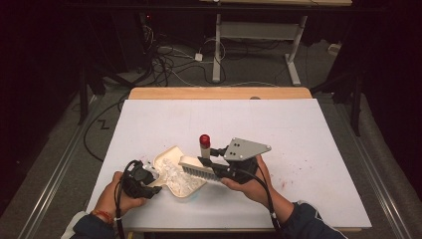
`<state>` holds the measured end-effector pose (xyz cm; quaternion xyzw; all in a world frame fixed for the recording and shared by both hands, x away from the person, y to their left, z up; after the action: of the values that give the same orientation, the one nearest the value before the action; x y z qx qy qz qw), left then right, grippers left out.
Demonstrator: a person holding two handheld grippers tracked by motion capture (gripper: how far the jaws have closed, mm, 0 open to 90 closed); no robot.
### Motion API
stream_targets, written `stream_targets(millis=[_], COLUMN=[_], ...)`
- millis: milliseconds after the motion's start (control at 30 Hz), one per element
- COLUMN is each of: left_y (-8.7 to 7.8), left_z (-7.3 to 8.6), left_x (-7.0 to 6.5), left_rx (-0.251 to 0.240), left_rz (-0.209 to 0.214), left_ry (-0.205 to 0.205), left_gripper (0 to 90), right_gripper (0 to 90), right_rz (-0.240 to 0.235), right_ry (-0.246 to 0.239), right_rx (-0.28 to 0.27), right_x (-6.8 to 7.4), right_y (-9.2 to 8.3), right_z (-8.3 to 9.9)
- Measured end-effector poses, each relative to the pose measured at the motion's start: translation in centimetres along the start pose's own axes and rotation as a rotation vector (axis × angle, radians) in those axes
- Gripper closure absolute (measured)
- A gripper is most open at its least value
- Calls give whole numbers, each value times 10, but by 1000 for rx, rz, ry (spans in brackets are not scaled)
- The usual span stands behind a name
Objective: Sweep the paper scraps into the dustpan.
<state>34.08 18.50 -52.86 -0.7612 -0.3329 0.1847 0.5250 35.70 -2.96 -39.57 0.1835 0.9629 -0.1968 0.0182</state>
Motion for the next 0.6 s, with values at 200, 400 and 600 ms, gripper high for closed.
stream_targets(millis=[200, 400, 600], left_y=[0, 2, 2], left_z=[0, -1, -1], left_x=[5, 9, 14], left_rx=[-13, -24, -30], left_rz=[-18, -21, -31], left_ry=[-36, -69, -104], left_gripper=[619, 616, 614], right_gripper=[708, 708, 708], right_rz=[29, 76, 128], right_ry=[26, 41, 65], right_rx=[-21, -23, 0], right_x=[-14, -31, -49], right_y=[-16, -50, -96], right_z=[-1, 1, 11])
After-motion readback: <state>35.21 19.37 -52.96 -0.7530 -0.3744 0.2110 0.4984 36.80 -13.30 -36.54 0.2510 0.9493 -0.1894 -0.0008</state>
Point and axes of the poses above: each handheld gripper's, and its own axes: y roughly forward along the jaws, z roughly out of its underside, x roughly to its left, the point moved 8 cm from there along y, roughly forward along the jaws, and after that the axes turned 5 degrees about -z, right-handed, at the moved point
